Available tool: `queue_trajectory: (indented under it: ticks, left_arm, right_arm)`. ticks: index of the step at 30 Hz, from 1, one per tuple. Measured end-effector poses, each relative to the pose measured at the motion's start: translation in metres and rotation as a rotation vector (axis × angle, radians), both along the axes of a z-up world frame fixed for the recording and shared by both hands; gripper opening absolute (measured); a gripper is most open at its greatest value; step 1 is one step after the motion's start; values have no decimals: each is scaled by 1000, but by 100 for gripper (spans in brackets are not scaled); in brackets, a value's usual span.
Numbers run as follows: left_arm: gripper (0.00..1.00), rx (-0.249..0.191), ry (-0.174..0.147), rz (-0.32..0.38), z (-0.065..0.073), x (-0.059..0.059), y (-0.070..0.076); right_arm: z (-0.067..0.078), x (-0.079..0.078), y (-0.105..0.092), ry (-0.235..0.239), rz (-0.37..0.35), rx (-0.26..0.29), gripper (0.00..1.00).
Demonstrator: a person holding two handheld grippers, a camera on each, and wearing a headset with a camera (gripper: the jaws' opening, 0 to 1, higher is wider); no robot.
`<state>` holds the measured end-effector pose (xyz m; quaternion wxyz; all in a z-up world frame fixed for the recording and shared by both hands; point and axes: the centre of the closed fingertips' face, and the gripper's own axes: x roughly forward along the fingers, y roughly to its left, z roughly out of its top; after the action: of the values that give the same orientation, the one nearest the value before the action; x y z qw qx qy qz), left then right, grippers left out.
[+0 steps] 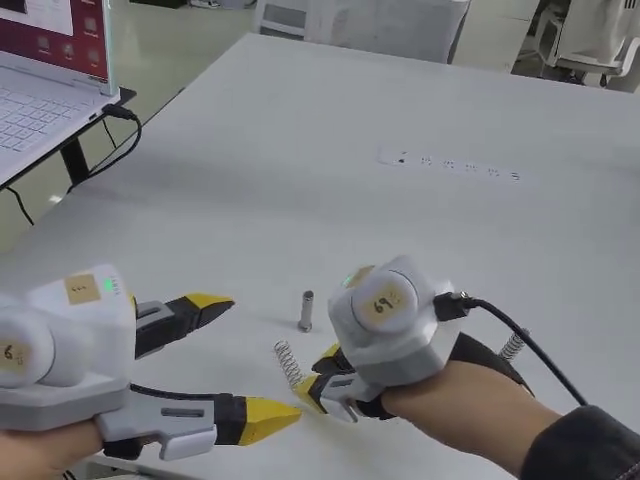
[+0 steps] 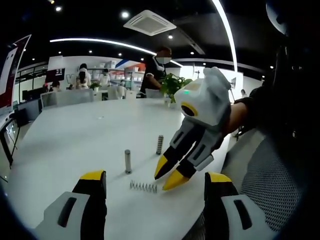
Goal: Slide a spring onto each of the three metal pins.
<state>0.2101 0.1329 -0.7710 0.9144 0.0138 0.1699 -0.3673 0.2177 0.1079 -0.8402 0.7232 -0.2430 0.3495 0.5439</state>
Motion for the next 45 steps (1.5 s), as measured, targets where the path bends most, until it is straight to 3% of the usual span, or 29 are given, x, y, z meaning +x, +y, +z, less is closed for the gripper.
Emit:
queue_trajectory:
  ticks: [15,21,45]
  left_arm:
    - [77,0,4,2,0,0,0]
    - [77,-2,4,2,0,1,0]
    - [76,2,8,2,-1,0,0]
  right_arm:
    - [-10,4,10,1,-27,-15,17]
    - [-11,7,16,-33,-21,-18,16]
    - [-16,21,-6,-57,-61,-49,10]
